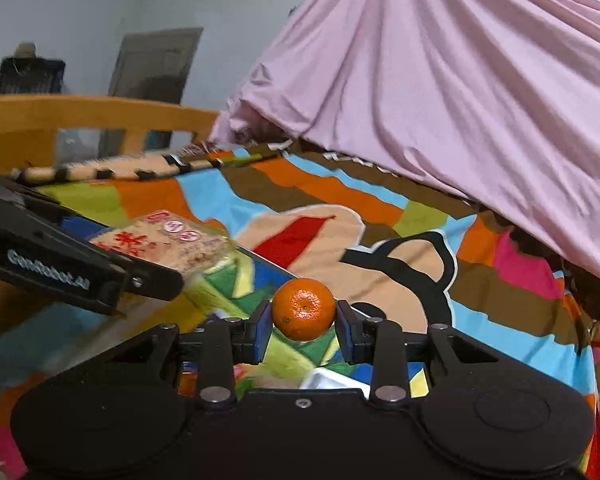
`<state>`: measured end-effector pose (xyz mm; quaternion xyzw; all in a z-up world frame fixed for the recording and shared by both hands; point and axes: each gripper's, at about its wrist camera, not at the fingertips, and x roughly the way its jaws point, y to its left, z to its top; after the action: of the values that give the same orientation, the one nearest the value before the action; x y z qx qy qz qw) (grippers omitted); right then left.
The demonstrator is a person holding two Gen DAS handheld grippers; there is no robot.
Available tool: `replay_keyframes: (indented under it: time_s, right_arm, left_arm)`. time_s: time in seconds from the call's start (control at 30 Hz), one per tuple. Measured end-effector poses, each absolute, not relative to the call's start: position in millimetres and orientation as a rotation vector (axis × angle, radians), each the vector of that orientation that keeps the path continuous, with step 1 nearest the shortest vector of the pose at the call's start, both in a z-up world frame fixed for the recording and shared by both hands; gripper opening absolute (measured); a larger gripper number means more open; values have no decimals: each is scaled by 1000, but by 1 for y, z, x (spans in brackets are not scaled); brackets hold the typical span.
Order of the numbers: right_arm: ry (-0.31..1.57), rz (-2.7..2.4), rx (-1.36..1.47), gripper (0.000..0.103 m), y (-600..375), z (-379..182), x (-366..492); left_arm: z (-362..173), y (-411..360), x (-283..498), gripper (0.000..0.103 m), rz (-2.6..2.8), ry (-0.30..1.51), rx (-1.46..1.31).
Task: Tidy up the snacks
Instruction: 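Lift the rice cracker pack and mandarin and carry both over the tray, then open both tools to drop the pack and mandarin into the tray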
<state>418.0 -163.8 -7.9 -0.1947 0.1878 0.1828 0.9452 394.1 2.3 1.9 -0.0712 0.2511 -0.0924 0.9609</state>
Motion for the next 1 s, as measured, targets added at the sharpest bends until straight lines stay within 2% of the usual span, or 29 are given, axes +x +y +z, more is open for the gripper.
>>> replay_keyframes:
  time_s: [0.33,0.77,1.0]
  right_arm:
    - [466,366,-387,36,-153,-46,458]
    - [506,385,-356,37,-155,-70,464]
    - [499,377,-309,53,-165,-66,461]
  left_arm:
    - [-26,-2,437,77,-176,571,-116]
    - [-44,-11,443,78,-180,594,-74]
    - [-44,-10,442,80,-171,616,-108]
